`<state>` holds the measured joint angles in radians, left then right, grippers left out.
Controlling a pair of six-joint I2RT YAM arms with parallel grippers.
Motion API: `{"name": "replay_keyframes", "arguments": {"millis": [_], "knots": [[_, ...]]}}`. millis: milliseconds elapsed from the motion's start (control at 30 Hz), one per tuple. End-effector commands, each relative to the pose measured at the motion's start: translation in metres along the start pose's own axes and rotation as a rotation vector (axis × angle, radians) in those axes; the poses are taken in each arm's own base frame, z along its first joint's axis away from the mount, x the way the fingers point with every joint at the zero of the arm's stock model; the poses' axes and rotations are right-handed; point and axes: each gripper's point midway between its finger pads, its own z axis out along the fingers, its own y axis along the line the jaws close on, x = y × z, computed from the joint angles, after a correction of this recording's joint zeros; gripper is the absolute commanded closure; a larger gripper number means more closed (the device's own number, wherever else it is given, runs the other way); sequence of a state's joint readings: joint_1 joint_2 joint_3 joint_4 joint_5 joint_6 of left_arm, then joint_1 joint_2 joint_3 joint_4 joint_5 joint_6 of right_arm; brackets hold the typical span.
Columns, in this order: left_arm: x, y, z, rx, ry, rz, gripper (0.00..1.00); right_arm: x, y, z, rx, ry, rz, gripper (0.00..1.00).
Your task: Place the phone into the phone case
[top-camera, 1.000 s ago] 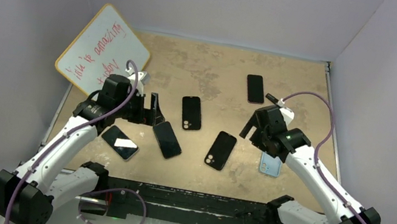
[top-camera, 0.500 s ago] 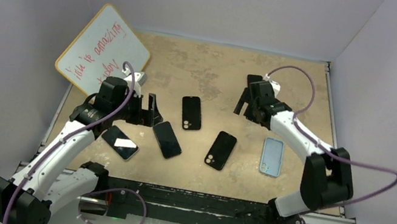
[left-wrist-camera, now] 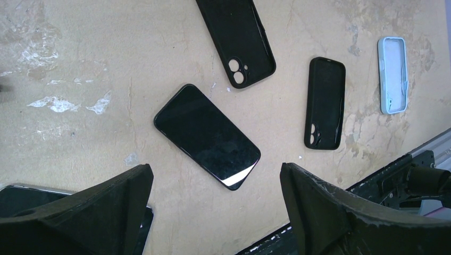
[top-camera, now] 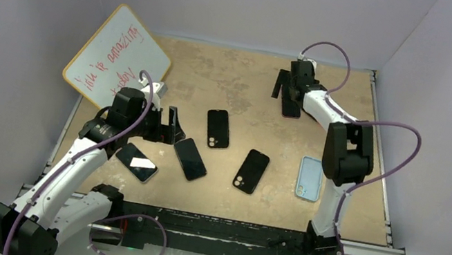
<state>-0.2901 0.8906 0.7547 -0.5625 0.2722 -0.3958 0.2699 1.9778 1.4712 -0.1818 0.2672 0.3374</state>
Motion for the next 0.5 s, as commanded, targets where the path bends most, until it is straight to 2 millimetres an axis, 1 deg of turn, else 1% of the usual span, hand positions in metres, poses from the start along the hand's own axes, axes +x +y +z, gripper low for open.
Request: {"name": "replay_keyframes", "arguments": {"millis": [0, 67, 167, 300, 367, 467], "knots": [[-0.008, -0.002, 0.000, 0.011, -0.040, 0.040, 0.05, -0.027, -0.008, 0.020, 0.041, -0.020, -0.083, 0.01], [-0.007, -0.001, 0.002, 0.012, -0.031, 0.038, 0.05, -0.030, -0.006, 0.029, 0.021, 0.002, -0.096, 0.01], [-0.006, 0.000, 0.004, 0.011, -0.016, 0.036, 0.05, -0.032, -0.010, 0.041, 0.017, 0.024, -0.092, 0.01], [-0.005, 0.001, 0.005, 0.002, -0.017, 0.031, 0.05, -0.036, -0.009, 0.049, 0.002, 0.036, -0.091, 0.01], [-0.006, 0.001, 0.004, 0.001, -0.020, 0.031, 0.05, -0.039, -0.011, 0.052, 0.017, 0.029, -0.086, 0.01], [-0.005, 0.001, 0.005, 0.002, -0.016, 0.030, 0.05, -0.036, -0.009, 0.059, -0.004, 0.031, -0.073, 0.01]]}}
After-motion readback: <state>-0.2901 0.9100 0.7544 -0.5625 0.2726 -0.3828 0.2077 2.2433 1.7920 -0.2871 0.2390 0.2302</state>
